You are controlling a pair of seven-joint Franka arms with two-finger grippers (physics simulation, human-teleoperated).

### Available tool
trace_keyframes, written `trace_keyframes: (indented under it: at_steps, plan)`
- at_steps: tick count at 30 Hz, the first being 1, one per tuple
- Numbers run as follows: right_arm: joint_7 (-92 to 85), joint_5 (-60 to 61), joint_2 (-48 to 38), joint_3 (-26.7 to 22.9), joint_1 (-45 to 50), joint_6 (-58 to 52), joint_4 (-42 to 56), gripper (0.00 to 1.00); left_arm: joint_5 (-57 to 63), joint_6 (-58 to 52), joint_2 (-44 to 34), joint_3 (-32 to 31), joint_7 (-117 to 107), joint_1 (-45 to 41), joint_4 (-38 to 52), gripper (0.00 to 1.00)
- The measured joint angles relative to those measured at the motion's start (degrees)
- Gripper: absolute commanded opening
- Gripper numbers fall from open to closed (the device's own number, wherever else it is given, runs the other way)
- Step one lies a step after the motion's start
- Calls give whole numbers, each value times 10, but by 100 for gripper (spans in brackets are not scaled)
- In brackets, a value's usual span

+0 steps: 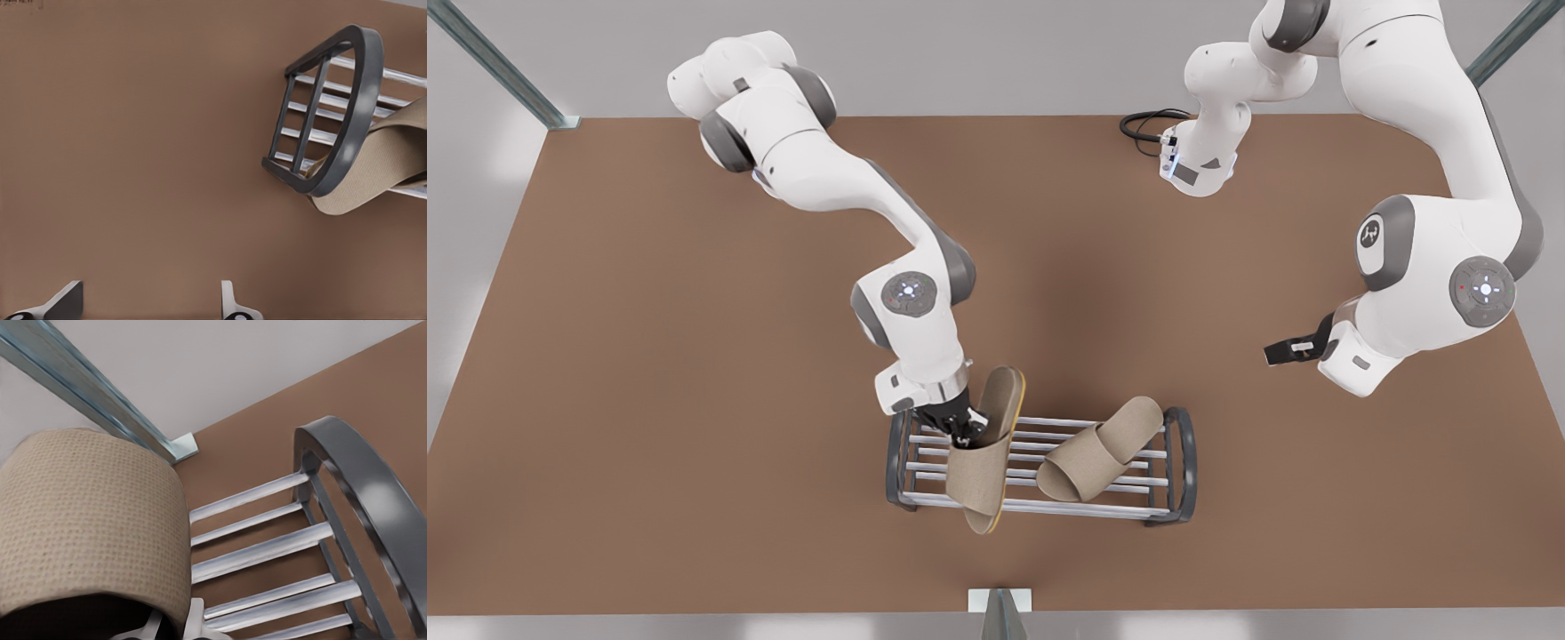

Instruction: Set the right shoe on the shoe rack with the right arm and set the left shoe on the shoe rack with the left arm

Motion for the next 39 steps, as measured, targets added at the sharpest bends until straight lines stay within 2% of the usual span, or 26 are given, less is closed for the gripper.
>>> trace_keyframes:
  at_steps: [2,7,16,17,18,31,39]
  plan:
    - [3,0,-6,0,-2,6,-14,21,0,0,0,0,7,0,0,100]
    - [2,-1,-59,0,0,27,-124,21,1,-1,0,0,22,-2,0,100]
    - [2,-13,-56,-1,3,83,-155,21,1,-2,0,0,41,1,0,100]
    - [3,-15,-56,0,3,86,-156,78,1,-2,0,0,42,2,0,100]
    - [4,-16,-56,0,3,90,-156,100,1,-1,0,0,44,2,0,100]
    - [12,-21,-57,5,8,105,-154,100,9,5,11,1,56,-4,4,100]
    - [35,-19,-117,8,99,66,-150,100,10,5,11,1,61,0,4,100]
